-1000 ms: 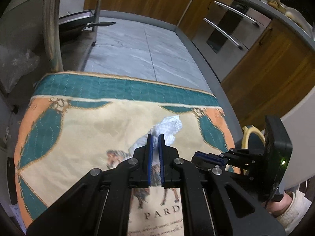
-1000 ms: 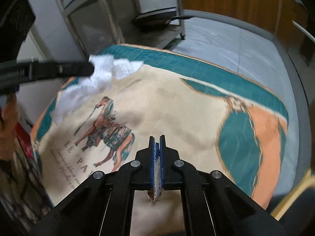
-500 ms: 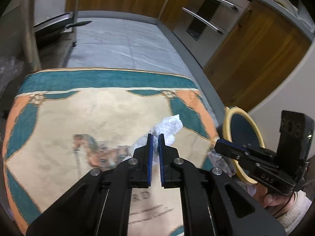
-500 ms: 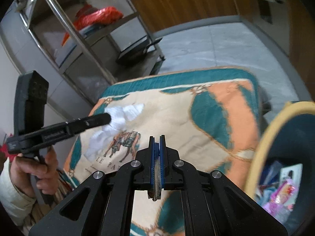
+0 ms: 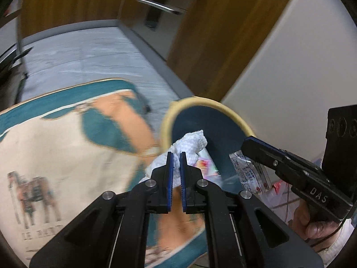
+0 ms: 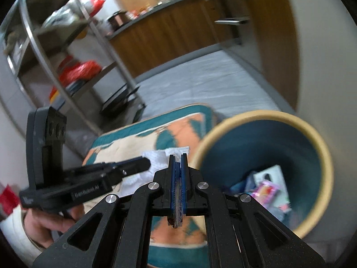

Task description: Collect trash

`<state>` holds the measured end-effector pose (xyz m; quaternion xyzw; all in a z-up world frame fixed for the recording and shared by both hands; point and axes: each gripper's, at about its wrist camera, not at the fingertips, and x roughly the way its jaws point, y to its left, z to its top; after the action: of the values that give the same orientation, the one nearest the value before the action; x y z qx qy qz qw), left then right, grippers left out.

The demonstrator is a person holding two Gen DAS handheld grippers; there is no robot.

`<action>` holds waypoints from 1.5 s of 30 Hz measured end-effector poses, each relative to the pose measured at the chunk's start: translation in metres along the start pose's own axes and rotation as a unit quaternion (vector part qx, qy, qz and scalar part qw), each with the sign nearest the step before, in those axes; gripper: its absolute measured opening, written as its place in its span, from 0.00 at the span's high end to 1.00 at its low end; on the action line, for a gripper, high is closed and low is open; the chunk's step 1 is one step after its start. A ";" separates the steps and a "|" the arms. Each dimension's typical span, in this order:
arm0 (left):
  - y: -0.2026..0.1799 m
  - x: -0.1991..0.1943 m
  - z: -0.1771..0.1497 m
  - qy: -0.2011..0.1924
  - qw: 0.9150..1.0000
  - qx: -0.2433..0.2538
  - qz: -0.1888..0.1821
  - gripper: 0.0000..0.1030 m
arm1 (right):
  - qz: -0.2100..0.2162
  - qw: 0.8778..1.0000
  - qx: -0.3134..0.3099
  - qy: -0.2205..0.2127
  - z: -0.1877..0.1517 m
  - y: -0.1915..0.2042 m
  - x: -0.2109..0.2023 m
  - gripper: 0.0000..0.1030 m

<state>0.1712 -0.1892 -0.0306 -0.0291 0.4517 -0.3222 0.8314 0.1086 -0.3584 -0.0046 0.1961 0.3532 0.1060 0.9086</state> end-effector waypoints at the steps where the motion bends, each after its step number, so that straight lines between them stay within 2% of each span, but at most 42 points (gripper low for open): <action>1: -0.008 0.004 0.001 0.001 1.000 0.006 -0.001 0.95 | -0.002 1.000 0.012 -0.006 -0.001 -0.008 -0.006 0.95; 5: -0.038 0.025 0.003 0.006 1.000 0.029 -0.006 0.95 | -0.014 0.998 0.050 -0.022 -0.001 -0.037 -0.021 0.95; 11: -0.062 0.057 0.007 0.012 0.999 0.048 -0.004 0.95 | -0.030 0.993 0.104 -0.036 -0.001 -0.075 -0.024 0.95; 17: -0.071 0.084 0.005 0.026 0.997 0.068 0.007 0.94 | -0.052 0.990 0.128 -0.021 -0.002 -0.096 -0.008 0.94; 19: -0.067 0.089 0.003 0.036 0.997 0.063 0.002 0.91 | -0.056 0.990 0.133 -0.009 -0.005 -0.100 -0.001 0.93; 20: -0.065 0.090 0.003 0.038 0.997 0.062 0.001 0.89 | -0.057 0.989 0.136 -0.001 -0.006 -0.102 0.003 0.89; 21: -0.063 0.089 0.004 0.039 0.997 0.061 0.001 0.88 | -0.061 0.989 0.137 0.005 -0.007 -0.102 0.006 0.80; 24: -0.057 0.082 0.007 0.034 0.998 0.054 -0.012 0.75 | -0.059 0.990 0.130 0.007 -0.008 -0.097 0.007 0.64; 26: -0.056 0.077 0.009 0.027 0.998 0.059 -0.012 0.54 | -0.064 0.991 0.119 0.004 -0.007 -0.093 0.003 0.64; 29: -0.055 0.065 0.008 0.010 0.997 0.075 0.000 0.37 | -0.074 0.992 0.103 -0.005 -0.008 -0.084 -0.008 0.62; 38: -0.046 0.028 -0.001 -0.008 0.994 0.104 0.021 0.11 | -0.122 0.991 0.039 -0.034 -0.021 -0.055 -0.050 0.37; 42: -0.051 0.008 -0.009 -0.020 0.993 0.113 0.039 0.07 | -0.151 0.988 0.008 -0.037 -0.037 -0.044 -0.066 0.25; 45: -0.055 -0.007 -0.018 -0.045 0.991 0.103 0.074 0.06 | -0.163 0.985 -0.006 -0.047 -0.046 -0.038 -0.079 0.20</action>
<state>0.1265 -0.2242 -0.0177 0.0755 0.3792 -0.3024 0.8713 0.0215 -0.4061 -0.0044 0.1348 0.3365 -0.0507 0.9306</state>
